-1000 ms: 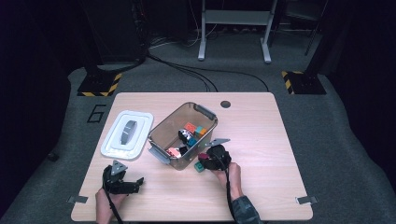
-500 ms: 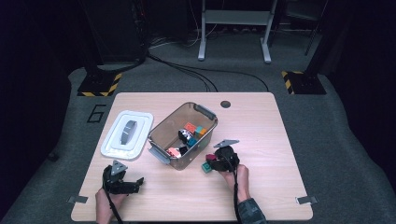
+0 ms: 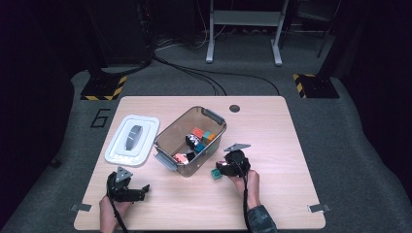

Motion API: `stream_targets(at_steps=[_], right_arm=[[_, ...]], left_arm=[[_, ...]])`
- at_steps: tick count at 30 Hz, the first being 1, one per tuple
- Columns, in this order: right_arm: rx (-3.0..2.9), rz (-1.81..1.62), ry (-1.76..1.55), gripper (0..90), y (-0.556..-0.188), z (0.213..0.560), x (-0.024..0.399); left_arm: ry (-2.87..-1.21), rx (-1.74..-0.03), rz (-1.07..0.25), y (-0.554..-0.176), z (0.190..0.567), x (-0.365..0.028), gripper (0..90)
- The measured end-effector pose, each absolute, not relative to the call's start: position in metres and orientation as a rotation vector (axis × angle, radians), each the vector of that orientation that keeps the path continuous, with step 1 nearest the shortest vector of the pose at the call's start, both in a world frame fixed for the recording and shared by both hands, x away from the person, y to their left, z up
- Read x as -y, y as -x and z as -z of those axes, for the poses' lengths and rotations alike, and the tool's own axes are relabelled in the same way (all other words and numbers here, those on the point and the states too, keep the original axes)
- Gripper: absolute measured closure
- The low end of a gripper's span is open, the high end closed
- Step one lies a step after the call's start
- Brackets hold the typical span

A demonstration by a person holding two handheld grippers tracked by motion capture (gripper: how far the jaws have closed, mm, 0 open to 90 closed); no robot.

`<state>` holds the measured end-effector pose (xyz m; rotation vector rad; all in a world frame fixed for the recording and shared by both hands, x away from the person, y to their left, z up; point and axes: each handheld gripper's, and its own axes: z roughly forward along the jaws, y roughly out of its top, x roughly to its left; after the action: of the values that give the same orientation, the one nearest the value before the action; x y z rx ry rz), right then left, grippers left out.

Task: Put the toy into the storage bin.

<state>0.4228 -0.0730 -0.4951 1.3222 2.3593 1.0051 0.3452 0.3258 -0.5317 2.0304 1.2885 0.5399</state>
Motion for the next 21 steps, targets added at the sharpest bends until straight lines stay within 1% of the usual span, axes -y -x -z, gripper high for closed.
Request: stream_targets(at_steps=[7,10,16,21], right_arm=[[-2.332,-1.02,-1.389,53.0,-0.425,0.496,0.082],[-2.33,-0.995,-1.407,56.0,-0.427,0.5,0.083],[-2.324,-0.985,-1.377,58.5,-0.426,0.498,0.084],[-2.332,-0.979,-1.375,58.6,-0.426,0.497,0.085]], left_arm=[[-2.032,-1.287,-0.538,-0.345,0.532,-0.326,1.4],[-2.033,-1.288,-0.541,-0.345,0.532,-0.326,1.4],[-2.032,-1.288,-0.542,-0.345,0.532,-0.326,1.4],[-2.031,-1.288,-0.542,-0.345,0.532,-0.326,1.4]])
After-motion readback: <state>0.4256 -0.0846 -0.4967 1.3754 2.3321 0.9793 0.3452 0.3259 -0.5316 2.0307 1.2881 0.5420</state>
